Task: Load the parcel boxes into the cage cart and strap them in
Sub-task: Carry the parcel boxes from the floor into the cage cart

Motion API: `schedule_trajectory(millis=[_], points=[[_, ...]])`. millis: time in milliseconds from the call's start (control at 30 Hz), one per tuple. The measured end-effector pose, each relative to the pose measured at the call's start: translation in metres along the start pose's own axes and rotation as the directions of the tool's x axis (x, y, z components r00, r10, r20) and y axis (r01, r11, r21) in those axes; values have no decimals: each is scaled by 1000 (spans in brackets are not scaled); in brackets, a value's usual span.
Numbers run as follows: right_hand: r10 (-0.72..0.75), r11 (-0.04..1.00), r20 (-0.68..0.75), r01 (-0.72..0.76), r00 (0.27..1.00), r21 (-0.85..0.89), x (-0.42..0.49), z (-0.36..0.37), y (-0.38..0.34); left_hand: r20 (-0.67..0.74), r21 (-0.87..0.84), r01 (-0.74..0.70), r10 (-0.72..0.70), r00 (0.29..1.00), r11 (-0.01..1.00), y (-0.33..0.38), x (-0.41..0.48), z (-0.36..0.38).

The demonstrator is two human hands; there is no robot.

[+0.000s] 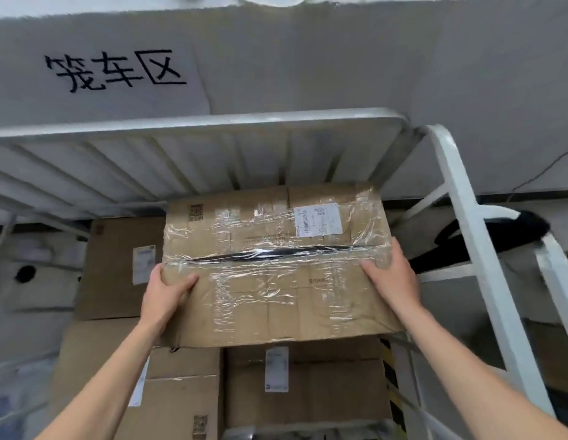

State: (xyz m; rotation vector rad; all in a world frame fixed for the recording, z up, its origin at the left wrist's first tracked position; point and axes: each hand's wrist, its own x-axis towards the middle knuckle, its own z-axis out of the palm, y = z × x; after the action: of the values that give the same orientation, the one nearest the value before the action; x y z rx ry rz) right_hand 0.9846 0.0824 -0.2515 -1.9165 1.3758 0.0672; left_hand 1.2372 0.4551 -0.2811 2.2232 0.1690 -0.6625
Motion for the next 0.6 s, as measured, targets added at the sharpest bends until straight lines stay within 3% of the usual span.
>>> schedule_trajectory(millis=[133,233,300,367,433,500,600], points=[[79,993,24,-76,997,-88,32,47,69,14,81,44,-45,999,996,-29,35,66],[43,982,-19,-46,999,-184,28,68,98,-21,145,31,-28,999,989,-41,34,83],[-22,962,-73,1,997,-274,14,74,102,-60,266,-44,62,996,963,-49,21,83],[-128,890,-66,85,990,-447,-11,82,102,-44,477,-203,254,966,855,-55,-4,87],[-131,823,78,152,988,-547,-39,92,103,157,637,-381,371,915,669,-58,-28,99],[-47,776,214,170,976,-608,-55,101,105,303,716,-416,287,909,561,-57,-37,111],[-4,750,250,168,968,-639,-30,94,100,301,764,-352,184,936,541,-42,-27,126]])
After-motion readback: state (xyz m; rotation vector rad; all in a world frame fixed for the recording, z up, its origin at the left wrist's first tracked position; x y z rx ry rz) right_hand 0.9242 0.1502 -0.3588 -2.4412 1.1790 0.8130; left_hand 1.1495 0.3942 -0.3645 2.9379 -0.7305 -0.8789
